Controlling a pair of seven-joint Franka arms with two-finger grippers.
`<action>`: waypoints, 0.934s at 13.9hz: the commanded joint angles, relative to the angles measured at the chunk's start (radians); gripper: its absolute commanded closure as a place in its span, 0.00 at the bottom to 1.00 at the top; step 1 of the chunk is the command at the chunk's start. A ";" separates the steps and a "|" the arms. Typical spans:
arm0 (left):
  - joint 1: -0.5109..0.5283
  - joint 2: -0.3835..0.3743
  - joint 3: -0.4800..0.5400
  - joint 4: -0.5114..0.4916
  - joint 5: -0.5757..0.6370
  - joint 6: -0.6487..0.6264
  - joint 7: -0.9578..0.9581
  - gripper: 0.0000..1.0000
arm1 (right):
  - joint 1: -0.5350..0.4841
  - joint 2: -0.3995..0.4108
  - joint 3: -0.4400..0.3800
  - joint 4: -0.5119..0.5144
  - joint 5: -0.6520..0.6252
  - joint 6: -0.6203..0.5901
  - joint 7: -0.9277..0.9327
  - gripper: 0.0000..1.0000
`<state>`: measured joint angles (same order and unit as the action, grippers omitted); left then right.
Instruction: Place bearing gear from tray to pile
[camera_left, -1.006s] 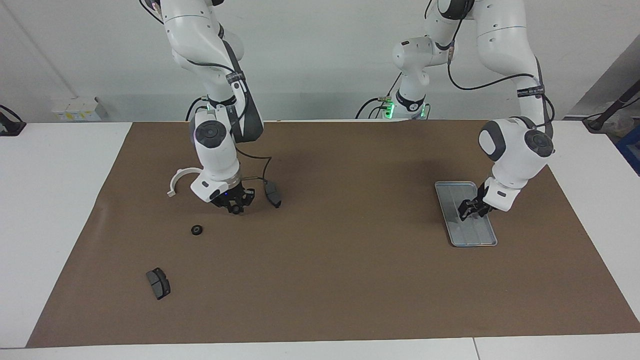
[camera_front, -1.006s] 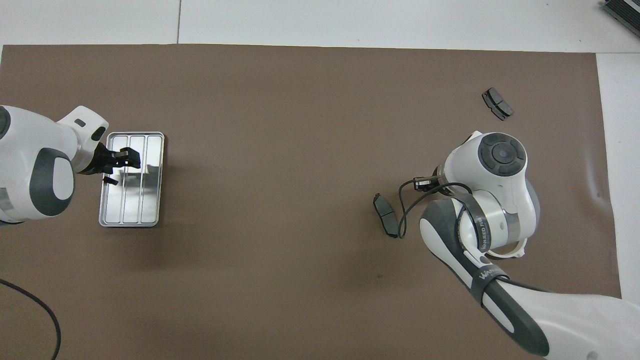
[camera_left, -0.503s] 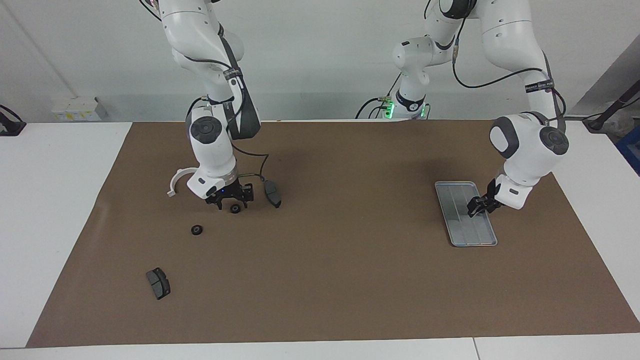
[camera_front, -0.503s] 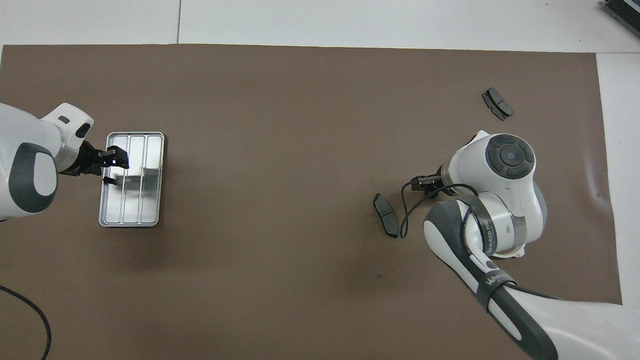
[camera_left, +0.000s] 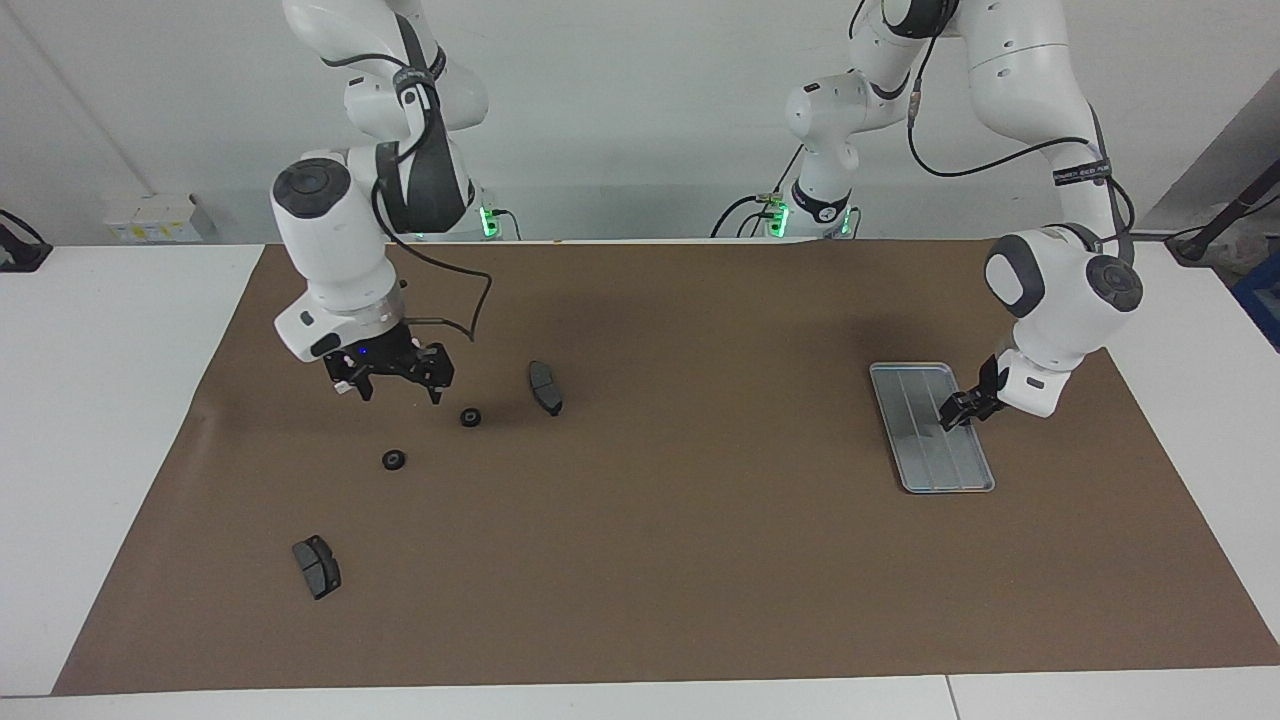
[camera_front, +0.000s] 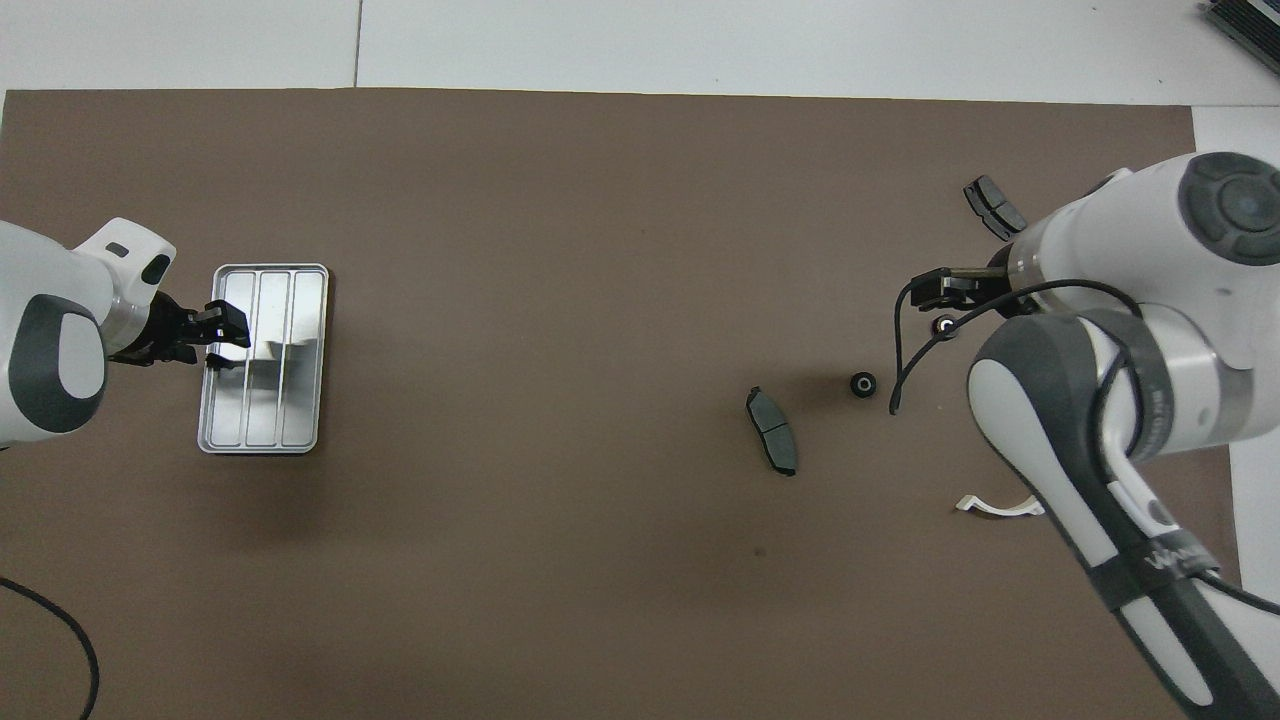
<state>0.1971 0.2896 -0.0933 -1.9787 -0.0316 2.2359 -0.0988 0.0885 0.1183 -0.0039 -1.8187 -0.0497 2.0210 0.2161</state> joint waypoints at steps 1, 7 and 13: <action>-0.002 -0.013 -0.003 -0.031 0.015 0.008 -0.022 0.29 | -0.050 -0.034 0.010 0.070 0.016 -0.086 0.008 0.00; -0.018 -0.003 -0.005 -0.049 0.015 0.080 -0.068 0.29 | -0.092 -0.103 0.010 0.144 0.016 -0.243 0.008 0.00; -0.070 0.003 -0.006 -0.049 0.015 0.114 -0.134 0.28 | -0.095 -0.103 0.015 0.208 0.017 -0.346 -0.009 0.00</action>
<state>0.1593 0.2952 -0.1075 -2.0131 -0.0316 2.3200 -0.1892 0.0110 0.0079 -0.0026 -1.6569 -0.0496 1.7310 0.2160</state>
